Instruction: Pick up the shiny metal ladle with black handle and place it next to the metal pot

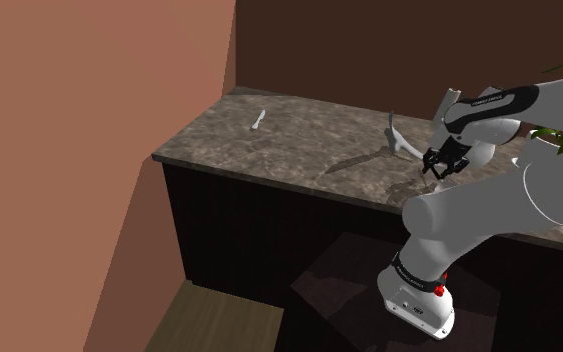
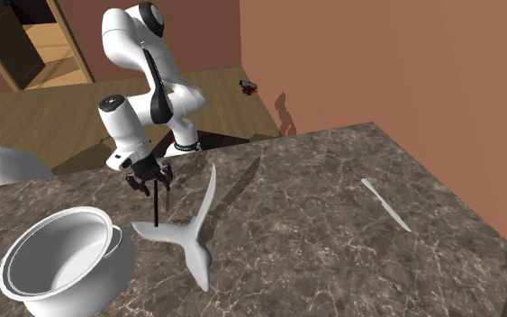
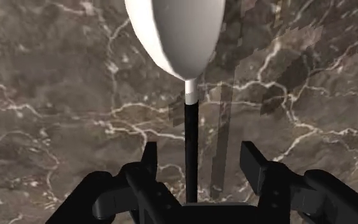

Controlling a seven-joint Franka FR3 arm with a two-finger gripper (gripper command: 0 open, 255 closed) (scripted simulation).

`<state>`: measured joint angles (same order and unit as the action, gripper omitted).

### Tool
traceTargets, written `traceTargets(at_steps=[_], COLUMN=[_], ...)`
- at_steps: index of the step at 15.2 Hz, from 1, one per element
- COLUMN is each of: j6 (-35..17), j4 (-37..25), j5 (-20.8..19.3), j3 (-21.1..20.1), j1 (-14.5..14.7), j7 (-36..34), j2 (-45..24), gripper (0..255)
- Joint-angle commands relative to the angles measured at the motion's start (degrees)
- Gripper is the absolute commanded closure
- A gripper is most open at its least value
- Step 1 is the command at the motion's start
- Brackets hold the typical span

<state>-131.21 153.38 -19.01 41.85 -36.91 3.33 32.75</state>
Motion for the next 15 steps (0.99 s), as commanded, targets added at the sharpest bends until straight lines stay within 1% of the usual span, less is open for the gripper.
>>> traceTargets(at_steps=[1, 4, 8, 15], j6=[0.0, 0.1, 9.2, 9.2], j4=[0.1, 0.1, -3.9, -3.9], j5=[0.0, 0.0, 0.4, 0.4], j3=[0.0, -0.1, -3.5, -3.5], j1=[0.0, 0.0, -1.5, -1.5], j7=[0.0, -0.1, -0.6, -0.6], j2=[0.0, 0.0, 5.1, 5.1], gripper=[0, 0, 0, 0])
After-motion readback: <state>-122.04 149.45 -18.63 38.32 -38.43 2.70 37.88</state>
